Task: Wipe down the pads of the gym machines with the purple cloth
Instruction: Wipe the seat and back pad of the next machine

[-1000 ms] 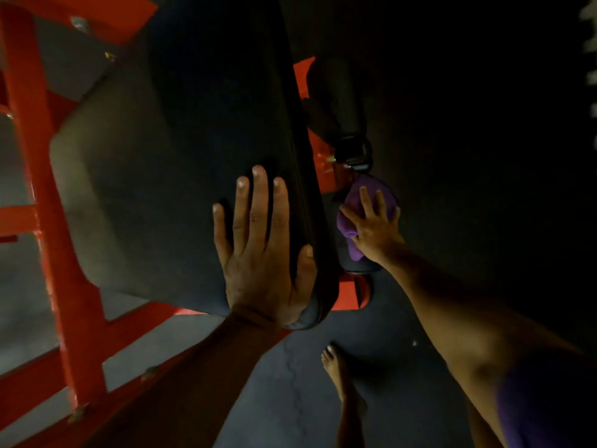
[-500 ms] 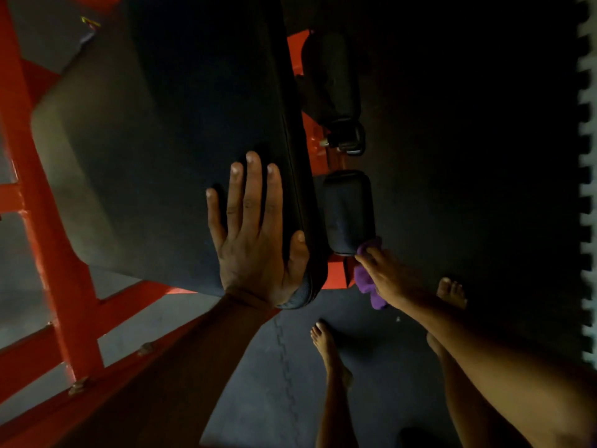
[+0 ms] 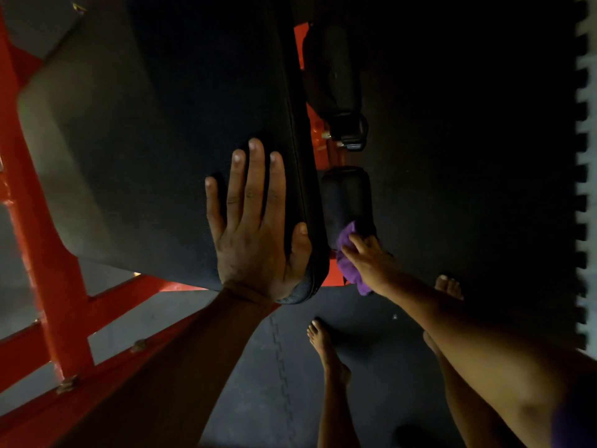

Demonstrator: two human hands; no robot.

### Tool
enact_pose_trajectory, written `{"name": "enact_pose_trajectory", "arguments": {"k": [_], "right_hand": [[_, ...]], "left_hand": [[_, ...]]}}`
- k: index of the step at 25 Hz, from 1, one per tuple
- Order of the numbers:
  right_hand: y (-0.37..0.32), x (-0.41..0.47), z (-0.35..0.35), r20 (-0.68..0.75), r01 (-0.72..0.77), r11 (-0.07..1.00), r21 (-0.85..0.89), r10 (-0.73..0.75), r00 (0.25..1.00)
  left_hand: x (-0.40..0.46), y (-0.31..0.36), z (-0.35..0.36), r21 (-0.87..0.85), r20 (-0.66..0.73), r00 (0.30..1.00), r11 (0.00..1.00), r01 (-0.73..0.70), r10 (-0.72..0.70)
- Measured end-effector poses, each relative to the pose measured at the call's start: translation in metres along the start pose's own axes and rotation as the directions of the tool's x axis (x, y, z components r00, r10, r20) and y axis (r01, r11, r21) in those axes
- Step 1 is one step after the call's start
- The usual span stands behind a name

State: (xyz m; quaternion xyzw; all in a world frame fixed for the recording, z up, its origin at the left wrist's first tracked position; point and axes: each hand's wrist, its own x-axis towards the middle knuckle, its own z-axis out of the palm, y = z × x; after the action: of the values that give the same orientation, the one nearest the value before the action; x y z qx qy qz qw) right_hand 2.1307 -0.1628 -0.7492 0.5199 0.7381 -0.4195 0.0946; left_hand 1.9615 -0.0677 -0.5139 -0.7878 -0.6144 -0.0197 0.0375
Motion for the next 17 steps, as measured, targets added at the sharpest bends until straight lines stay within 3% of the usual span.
{"name": "enact_pose_trajectory", "arguments": {"k": [3,6,9,12,17], "right_hand": [[-0.007,0.0,-0.022,0.078,0.132,0.986,-0.099,-0.124,0.989],[-0.015,0.047,-0.057,0.028,0.284,0.914,-0.289,-0.288,0.957],[-0.019,0.083,-0.066,0.2,0.333,0.818,-0.469,-0.269,0.942],[-0.001,0.07,-0.051,0.181,0.317,0.758,-0.57,-0.261,0.948],[0.053,0.031,-0.055,0.127,0.247,0.793,-0.557,-0.213,0.969]], "left_hand": [[-0.001,0.001,-0.002,-0.005,0.006,1.0,1.0,0.012,-0.012],[-0.001,0.0,0.0,-0.007,-0.01,1.0,1.0,0.008,-0.008],[-0.001,0.001,0.0,0.001,-0.02,1.0,1.0,0.01,-0.01],[-0.002,0.001,0.001,-0.003,-0.032,0.999,1.0,-0.004,0.004],[-0.003,-0.001,0.001,0.002,-0.034,0.999,1.0,-0.006,0.006]]}}
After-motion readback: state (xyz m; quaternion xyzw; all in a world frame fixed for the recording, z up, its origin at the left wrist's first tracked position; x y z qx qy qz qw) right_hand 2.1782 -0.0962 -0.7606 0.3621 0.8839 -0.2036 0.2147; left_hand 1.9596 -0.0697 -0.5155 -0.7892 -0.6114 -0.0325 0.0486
